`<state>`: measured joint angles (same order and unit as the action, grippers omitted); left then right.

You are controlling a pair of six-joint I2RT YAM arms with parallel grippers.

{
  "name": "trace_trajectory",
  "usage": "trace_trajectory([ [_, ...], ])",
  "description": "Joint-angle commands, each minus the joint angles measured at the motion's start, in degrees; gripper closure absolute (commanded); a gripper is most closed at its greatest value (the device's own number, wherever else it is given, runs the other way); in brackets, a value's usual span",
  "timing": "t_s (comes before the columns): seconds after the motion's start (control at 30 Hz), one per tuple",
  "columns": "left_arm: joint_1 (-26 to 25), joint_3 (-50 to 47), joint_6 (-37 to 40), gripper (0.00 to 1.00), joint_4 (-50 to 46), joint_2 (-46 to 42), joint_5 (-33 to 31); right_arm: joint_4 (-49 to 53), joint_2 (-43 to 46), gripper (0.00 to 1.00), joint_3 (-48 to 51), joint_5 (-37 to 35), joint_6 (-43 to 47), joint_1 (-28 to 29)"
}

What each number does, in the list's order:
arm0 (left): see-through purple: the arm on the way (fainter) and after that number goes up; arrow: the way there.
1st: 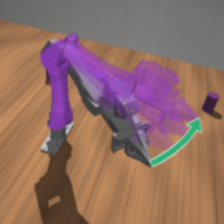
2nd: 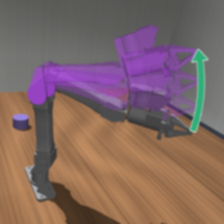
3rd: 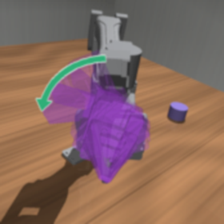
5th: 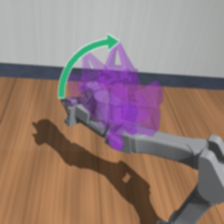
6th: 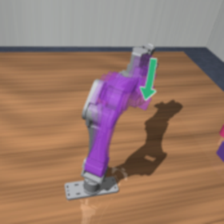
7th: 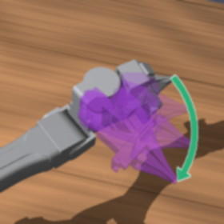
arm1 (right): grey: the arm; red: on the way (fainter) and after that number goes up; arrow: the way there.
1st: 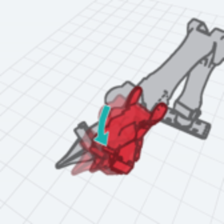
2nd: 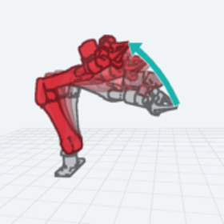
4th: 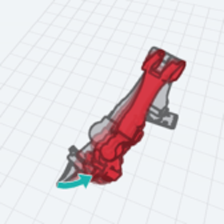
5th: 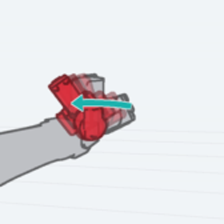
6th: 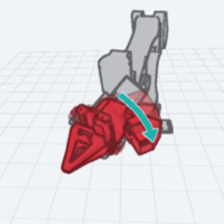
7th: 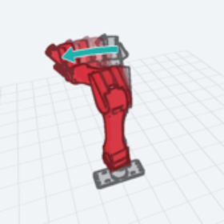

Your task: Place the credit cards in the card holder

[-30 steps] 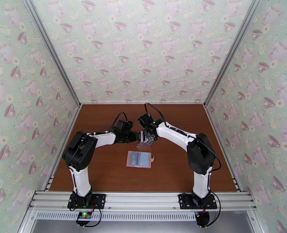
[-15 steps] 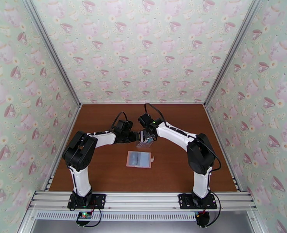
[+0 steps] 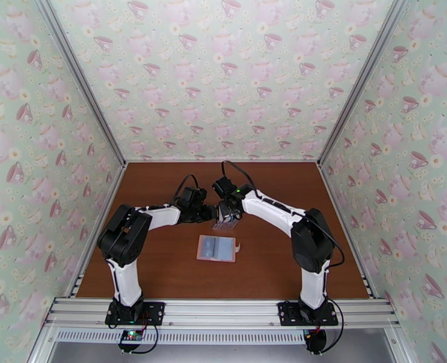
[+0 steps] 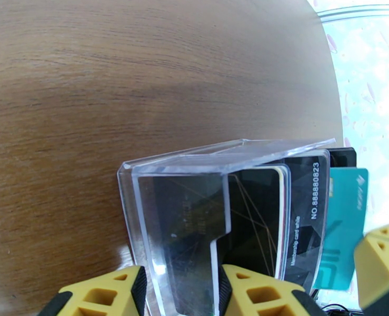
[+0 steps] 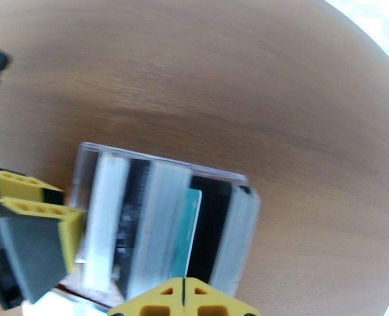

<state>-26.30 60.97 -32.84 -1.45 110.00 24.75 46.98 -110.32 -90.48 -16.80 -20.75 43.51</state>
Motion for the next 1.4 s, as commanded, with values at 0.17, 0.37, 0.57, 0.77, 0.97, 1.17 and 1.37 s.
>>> trace_trajectory([
  [0.17,0.3,1.0,0.1,0.57,-2.7,1.7,-0.1,1.0,-0.7,0.96,-2.0,2.6,-1.0,0.8],
  [0.37,0.4,0.9,0.1,0.57,-2.7,1.7,0.0,1.0,-1.6,0.96,-1.0,2.3,-1.2,0.6],
  [0.57,0.4,1.0,0.1,0.57,-2.7,1.7,0.0,0.4,-1.6,0.94,0.5,2.9,-1.4,0.1],
  [0.77,0.3,1.1,0.1,0.57,-2.6,1.9,0.0,-0.1,-2.2,0.9,1.1,3.7,-1.3,-0.4],
  [0.97,0.4,1.1,0.1,0.57,-2.6,1.8,0.2,-0.3,-2.7,0.89,0.8,4.2,-1.3,-1.0],
  [1.17,0.4,1.1,0.0,0.57,-2.6,1.8,0.3,0.1,-3.4,0.88,-0.2,4.8,-1.0,-1.3],
  [1.37,0.5,1.0,0.0,0.57,-2.6,1.8,0.2,0.0,-3.7,0.85,-0.4,5.7,-1.0,-1.9],
])
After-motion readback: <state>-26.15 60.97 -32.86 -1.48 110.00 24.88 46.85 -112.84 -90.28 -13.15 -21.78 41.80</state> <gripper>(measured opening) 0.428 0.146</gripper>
